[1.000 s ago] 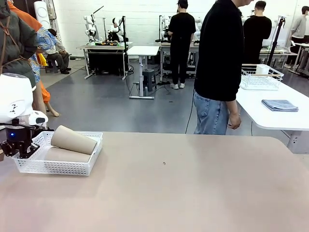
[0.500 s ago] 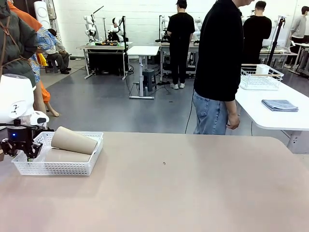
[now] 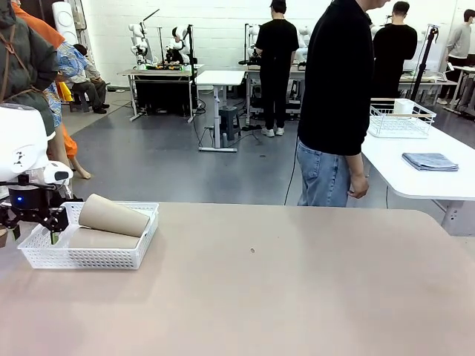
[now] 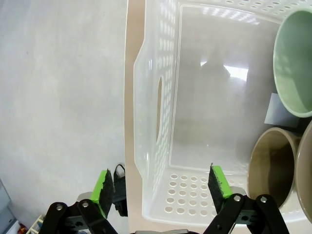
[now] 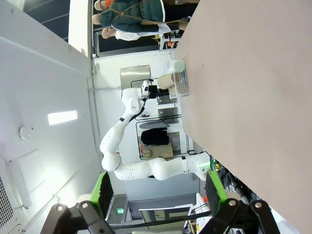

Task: Clean and organize the cups into the basket.
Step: Move the Organizing basket back to the left side of the table.

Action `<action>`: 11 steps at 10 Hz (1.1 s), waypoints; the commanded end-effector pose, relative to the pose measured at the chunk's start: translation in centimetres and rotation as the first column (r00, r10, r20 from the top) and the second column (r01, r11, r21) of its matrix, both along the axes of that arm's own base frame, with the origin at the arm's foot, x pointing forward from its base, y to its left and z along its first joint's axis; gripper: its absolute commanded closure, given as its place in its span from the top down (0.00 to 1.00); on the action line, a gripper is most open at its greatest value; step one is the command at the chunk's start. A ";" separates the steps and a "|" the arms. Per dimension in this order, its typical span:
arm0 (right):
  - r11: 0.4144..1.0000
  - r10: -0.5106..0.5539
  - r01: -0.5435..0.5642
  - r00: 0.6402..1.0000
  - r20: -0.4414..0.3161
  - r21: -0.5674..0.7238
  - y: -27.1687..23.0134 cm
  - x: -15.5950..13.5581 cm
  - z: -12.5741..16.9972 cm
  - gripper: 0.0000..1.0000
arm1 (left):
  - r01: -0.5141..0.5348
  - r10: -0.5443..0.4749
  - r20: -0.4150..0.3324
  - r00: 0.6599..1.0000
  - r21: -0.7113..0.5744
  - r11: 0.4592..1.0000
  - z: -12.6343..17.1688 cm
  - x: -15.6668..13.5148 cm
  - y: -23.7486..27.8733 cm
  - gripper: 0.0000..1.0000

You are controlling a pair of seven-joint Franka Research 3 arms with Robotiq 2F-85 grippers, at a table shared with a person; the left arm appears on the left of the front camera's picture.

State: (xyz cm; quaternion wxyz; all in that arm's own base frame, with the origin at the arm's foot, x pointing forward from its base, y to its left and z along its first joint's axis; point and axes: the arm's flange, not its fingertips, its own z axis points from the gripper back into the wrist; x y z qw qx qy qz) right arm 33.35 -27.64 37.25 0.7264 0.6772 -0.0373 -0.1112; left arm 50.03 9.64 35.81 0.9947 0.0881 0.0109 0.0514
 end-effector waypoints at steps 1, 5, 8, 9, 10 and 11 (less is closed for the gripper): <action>1.000 0.003 -0.003 1.000 0.018 0.008 0.0 -0.2 -0.1 1.00 | 0.000 0.000 -0.011 1.000 -0.017 1.000 0.4 -0.3 0.2 1.00; 1.000 0.003 -0.003 1.000 0.018 0.008 0.0 -0.2 -0.1 1.00 | 0.001 0.000 0.044 0.999 -0.012 1.000 5.8 -2.4 -0.4 1.00; 1.000 0.003 -0.003 1.000 0.018 0.008 0.0 -0.2 -0.1 1.00 | -0.008 0.019 0.334 0.942 -0.036 0.999 15.3 -11.6 -2.4 1.00; 1.000 0.003 -0.003 1.000 0.018 0.008 0.0 -0.2 -0.1 1.00 | -0.013 0.024 0.370 0.929 -0.033 0.999 16.1 -14.1 -3.1 1.00; 1.000 0.003 -0.003 1.000 0.018 0.008 0.0 -0.2 -0.1 1.00 | 0.017 -0.004 0.381 0.924 -0.032 0.999 16.0 -16.1 -3.6 1.00; 1.000 0.003 -0.003 1.000 0.018 0.008 0.0 -0.2 -0.1 1.00 | 0.050 -0.034 0.372 0.928 -0.033 0.998 15.3 -17.6 -4.0 1.00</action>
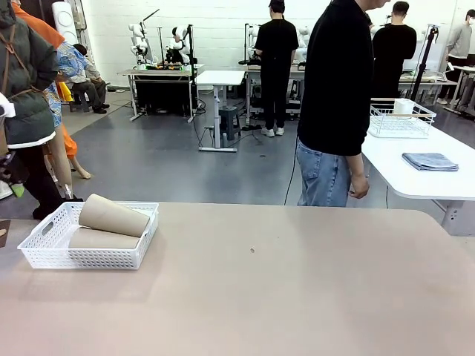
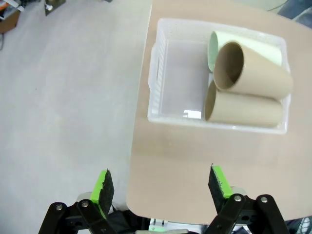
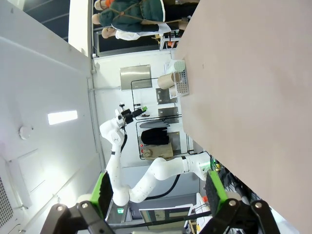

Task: Clean and organize the cups into the basket.
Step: Move the Organizing basket back to the left side of the table.

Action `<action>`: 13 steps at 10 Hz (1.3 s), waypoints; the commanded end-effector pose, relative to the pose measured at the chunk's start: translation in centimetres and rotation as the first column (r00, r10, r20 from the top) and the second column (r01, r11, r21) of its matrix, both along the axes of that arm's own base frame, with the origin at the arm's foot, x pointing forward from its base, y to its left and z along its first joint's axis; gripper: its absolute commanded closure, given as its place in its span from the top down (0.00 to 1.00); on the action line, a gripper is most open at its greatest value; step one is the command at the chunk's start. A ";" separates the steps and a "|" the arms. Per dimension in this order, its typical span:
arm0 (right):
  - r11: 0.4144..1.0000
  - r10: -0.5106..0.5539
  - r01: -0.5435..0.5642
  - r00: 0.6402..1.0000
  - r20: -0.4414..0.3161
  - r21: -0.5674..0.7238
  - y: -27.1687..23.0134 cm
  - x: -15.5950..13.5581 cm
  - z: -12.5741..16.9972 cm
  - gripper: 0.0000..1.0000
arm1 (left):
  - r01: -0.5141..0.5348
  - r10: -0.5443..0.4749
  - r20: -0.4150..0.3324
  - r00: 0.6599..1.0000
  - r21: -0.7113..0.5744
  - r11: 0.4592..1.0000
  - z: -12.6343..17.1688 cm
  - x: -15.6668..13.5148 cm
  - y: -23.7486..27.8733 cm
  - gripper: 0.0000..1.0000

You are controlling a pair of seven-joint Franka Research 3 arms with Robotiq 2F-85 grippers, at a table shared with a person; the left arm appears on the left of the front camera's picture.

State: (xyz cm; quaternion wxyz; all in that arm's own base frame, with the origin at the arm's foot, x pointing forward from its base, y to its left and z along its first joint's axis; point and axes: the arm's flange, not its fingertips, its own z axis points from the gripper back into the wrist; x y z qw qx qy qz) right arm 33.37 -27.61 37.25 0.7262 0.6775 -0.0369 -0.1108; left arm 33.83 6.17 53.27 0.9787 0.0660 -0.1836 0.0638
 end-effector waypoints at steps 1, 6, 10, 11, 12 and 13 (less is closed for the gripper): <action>1.000 0.002 -0.002 1.000 0.018 0.008 0.0 -0.2 -0.1 1.00 | 0.085 -0.086 -0.027 0.996 -0.025 0.996 -2.9 -2.9 -0.8 1.00; 1.000 0.002 -0.002 1.000 0.018 0.008 0.0 -0.2 -0.1 1.00 | 0.051 -0.051 -0.008 0.999 0.005 0.999 -1.5 -2.3 -0.8 1.00; 1.000 0.002 -0.002 1.000 0.018 0.008 0.0 -0.2 -0.1 1.00 | 0.079 -0.167 -0.067 0.984 -0.675 0.733 1.0 -0.4 3.4 1.00; 1.000 0.002 -0.002 1.000 0.018 0.008 0.0 -0.2 -0.1 1.00 | 0.055 -0.229 -0.080 0.970 -0.848 0.527 1.9 -0.4 5.8 1.00; 1.000 0.002 -0.002 1.000 0.018 0.008 0.0 -0.2 -0.1 1.00 | 0.024 -0.274 -0.080 0.958 -0.934 0.356 2.5 -0.6 7.9 1.00; 1.000 0.002 -0.002 1.000 0.018 0.008 0.0 -0.2 -0.1 1.00 | 0.009 -0.241 -0.065 0.968 -0.956 0.293 2.4 -0.6 10.1 1.00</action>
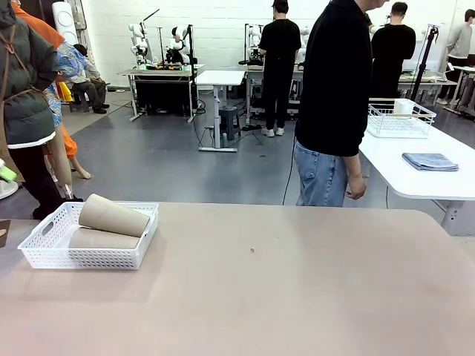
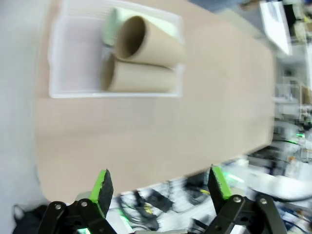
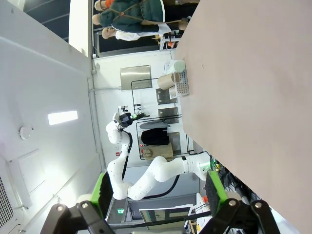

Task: Clean and organize the cups into the basket.
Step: Move the Organizing basket back to the left side of the table.

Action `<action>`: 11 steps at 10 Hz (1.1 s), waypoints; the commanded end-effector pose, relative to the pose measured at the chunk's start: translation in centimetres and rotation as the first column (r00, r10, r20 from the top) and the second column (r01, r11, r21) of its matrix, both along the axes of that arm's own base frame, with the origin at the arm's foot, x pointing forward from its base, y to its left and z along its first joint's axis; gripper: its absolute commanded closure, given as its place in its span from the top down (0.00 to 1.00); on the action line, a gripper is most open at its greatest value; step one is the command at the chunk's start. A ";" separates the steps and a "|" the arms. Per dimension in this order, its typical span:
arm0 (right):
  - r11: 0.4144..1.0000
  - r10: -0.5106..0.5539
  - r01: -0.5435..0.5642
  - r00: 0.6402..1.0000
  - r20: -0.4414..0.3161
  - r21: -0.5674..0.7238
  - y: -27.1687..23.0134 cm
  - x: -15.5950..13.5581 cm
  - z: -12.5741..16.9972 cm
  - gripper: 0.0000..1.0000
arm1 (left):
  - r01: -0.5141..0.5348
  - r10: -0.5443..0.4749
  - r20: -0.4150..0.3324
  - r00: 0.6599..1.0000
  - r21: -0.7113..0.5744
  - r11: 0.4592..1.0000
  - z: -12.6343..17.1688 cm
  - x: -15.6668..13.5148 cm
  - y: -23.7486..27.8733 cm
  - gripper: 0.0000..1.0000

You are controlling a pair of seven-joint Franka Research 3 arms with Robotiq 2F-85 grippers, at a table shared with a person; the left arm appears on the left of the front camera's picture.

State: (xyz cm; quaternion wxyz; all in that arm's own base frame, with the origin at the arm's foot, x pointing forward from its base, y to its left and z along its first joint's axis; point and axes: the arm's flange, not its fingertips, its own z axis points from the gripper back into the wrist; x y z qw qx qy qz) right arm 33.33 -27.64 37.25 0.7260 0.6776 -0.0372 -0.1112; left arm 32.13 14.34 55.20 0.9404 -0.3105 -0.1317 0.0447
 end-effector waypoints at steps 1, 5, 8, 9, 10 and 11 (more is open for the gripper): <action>1.000 0.003 -0.003 1.000 0.018 0.007 0.0 -0.2 -0.1 1.00 | -0.009 -0.124 -0.206 0.971 -0.546 0.838 -0.2 1.2 4.2 1.00; 1.000 0.003 -0.003 1.000 0.018 0.007 0.0 -0.2 -0.1 1.00 | 0.037 -0.181 -0.191 0.965 -0.583 0.812 -1.9 -0.9 10.9 1.00; 1.000 0.003 -0.003 1.000 0.018 0.007 0.0 -0.2 -0.1 1.00 | 0.011 -0.095 -0.114 0.989 -0.581 0.814 -2.6 -3.6 15.9 1.00; 1.000 0.003 -0.003 1.000 0.018 0.007 0.0 -0.2 -0.1 1.00 | 0.023 -0.093 -0.098 0.991 -0.562 0.827 -2.3 -4.3 17.2 1.00; 1.000 0.003 -0.003 1.000 0.018 0.007 0.0 -0.2 -0.1 1.00 | 0.040 -0.099 -0.080 0.992 -0.545 0.837 -2.0 -5.0 18.0 1.00; 1.000 0.003 -0.003 1.000 0.018 0.007 0.0 -0.2 -0.1 1.00 | 0.053 -0.101 -0.060 0.993 -0.537 0.842 -1.6 -5.4 18.6 1.00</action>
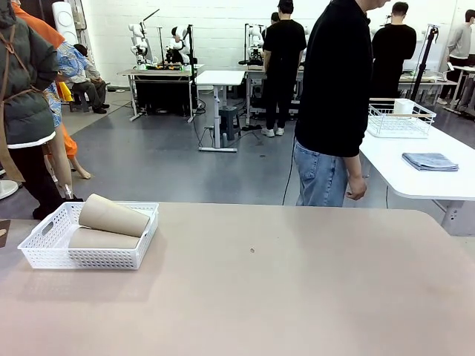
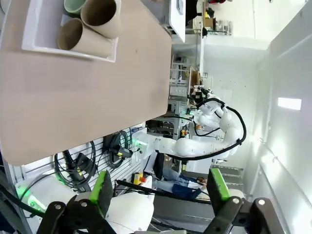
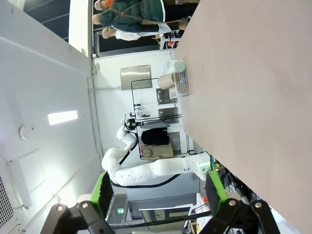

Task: Clean and organize the cups into the basket.
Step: Move the Organizing basket back to the left side of the table.

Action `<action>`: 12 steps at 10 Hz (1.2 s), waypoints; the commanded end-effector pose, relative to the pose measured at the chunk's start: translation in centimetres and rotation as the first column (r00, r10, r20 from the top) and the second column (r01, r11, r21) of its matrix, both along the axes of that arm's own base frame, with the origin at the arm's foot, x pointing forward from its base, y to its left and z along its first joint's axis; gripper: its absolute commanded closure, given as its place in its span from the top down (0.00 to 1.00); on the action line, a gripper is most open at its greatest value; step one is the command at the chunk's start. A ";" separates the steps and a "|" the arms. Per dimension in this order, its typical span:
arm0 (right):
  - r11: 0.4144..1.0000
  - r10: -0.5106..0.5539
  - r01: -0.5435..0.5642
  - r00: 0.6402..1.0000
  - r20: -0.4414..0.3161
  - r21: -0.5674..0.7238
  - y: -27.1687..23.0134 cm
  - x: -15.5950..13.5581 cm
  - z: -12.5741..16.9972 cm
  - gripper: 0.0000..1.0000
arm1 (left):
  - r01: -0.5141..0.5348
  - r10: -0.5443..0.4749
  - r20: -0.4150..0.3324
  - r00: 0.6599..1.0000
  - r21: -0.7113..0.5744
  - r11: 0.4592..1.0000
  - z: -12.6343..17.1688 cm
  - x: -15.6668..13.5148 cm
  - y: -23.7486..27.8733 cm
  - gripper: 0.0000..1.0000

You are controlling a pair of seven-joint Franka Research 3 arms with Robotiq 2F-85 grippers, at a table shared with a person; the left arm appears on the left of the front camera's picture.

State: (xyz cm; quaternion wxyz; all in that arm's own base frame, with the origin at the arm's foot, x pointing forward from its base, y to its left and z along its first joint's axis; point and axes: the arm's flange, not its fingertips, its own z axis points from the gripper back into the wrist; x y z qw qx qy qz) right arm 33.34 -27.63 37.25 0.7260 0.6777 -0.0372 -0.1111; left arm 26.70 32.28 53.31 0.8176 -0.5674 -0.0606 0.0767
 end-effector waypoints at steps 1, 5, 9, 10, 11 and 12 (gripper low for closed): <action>1.000 0.003 -0.003 1.000 0.018 0.007 0.0 -0.2 -0.1 1.00 | 0.032 -0.033 0.049 0.998 0.026 0.999 0.6 -0.5 0.9 1.00; 1.000 0.003 -0.003 1.000 0.018 0.007 0.0 -0.2 -0.1 1.00 | 0.009 -0.026 0.150 0.988 0.117 0.993 2.7 -1.9 -0.2 1.00; 1.000 0.003 -0.003 1.000 0.018 0.007 0.0 -0.2 -0.1 1.00 | -0.029 0.001 0.226 0.974 0.122 0.992 3.4 -2.5 -0.6 1.00; 1.000 0.003 -0.003 1.000 0.018 0.007 0.0 -0.2 -0.1 1.00 | -0.004 -0.020 0.222 0.975 0.105 0.994 3.3 -2.4 -0.4 1.00; 1.000 0.003 -0.003 1.000 0.018 0.007 0.0 -0.2 -0.1 1.00 | -0.018 -0.005 0.193 0.981 0.114 0.993 4.6 -2.3 -0.3 1.00; 1.000 0.003 -0.003 1.000 0.018 0.007 0.0 -0.2 -0.1 1.00 | -0.018 -0.005 0.193 0.981 0.114 0.993 4.6 -2.3 -0.3 1.00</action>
